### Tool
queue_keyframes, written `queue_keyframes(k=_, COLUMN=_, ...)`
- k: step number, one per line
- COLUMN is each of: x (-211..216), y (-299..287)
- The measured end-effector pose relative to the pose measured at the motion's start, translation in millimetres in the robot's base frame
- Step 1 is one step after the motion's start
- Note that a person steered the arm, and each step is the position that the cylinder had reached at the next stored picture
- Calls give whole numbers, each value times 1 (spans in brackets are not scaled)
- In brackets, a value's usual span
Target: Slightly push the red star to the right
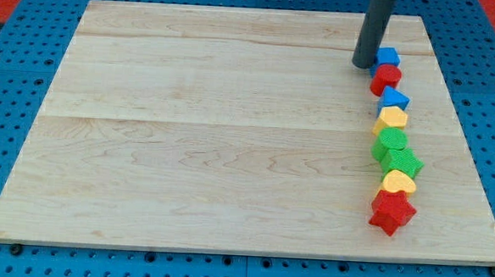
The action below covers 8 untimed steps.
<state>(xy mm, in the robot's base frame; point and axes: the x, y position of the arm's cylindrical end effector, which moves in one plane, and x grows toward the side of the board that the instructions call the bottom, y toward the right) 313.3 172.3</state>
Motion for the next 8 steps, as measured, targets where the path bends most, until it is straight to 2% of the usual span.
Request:
queue_keyframes(k=1, x=-2, y=3)
queue_keyframes(k=3, x=-17, y=-41)
queue_keyframes(k=5, x=-17, y=-41)
queue_keyframes(k=8, x=-25, y=-71)
